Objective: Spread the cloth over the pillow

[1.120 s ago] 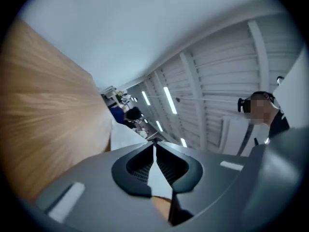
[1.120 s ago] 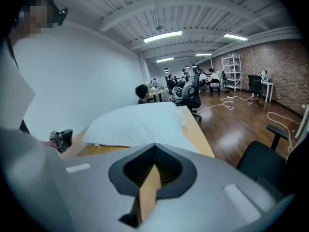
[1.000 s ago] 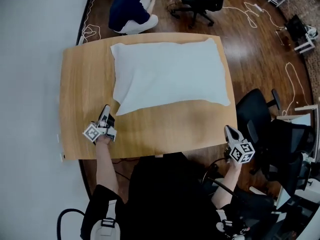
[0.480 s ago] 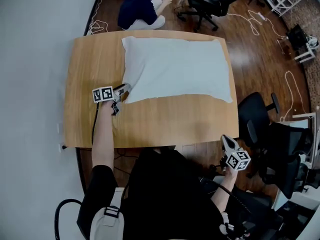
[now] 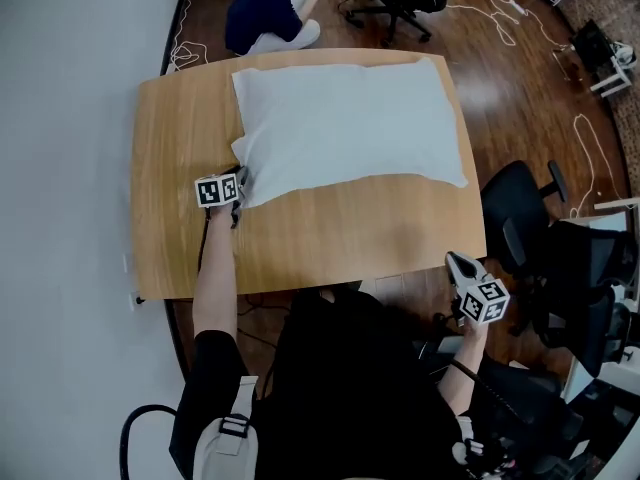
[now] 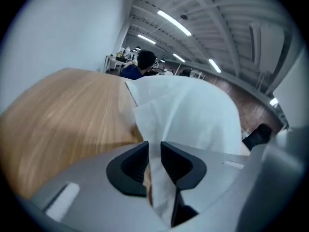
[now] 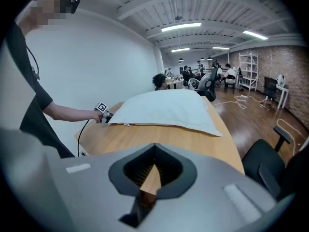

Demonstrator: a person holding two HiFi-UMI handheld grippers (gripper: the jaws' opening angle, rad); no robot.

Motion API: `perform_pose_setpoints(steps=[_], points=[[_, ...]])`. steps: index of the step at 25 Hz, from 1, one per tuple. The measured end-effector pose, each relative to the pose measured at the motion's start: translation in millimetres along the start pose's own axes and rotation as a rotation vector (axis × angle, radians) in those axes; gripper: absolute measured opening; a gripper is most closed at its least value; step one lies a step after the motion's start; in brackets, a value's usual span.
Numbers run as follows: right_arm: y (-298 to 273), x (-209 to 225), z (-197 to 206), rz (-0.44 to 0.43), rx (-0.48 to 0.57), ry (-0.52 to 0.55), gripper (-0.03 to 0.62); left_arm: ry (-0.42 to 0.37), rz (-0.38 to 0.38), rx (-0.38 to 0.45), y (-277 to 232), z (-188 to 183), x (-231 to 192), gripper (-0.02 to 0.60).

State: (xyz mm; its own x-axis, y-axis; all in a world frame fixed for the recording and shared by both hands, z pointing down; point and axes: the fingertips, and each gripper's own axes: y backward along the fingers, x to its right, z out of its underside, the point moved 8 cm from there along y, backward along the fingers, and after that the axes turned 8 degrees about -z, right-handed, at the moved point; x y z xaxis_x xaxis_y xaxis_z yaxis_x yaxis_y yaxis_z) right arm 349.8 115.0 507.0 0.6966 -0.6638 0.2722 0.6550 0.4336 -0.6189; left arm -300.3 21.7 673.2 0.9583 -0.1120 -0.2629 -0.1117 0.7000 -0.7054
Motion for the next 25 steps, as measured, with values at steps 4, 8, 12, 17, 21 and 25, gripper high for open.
perform_pose_setpoints(steps=[4,8,12,17,21,25], points=[[-2,-6,-2,0.0,-0.001,0.018,0.003,0.065,-0.216,0.128,37,-9,-43,0.083],[1,0,10,0.02,-0.018,-0.023,0.003,0.225,0.356,0.258,71,-10,7,0.023],[-10,-5,18,0.003,-0.019,-0.044,0.003,-0.006,0.47,-0.092,23,46,63,0.018],[-15,-18,18,0.005,-0.041,-0.018,0.003,-0.269,0.417,-0.342,35,59,61,0.009],[-2,-14,25,0.034,-0.07,-0.035,0.003,-0.146,0.41,0.021,69,-49,41,0.002],[-1,-21,23,0.056,-0.08,-0.034,0.003,-0.035,0.342,0.137,11,-120,35,0.002]])
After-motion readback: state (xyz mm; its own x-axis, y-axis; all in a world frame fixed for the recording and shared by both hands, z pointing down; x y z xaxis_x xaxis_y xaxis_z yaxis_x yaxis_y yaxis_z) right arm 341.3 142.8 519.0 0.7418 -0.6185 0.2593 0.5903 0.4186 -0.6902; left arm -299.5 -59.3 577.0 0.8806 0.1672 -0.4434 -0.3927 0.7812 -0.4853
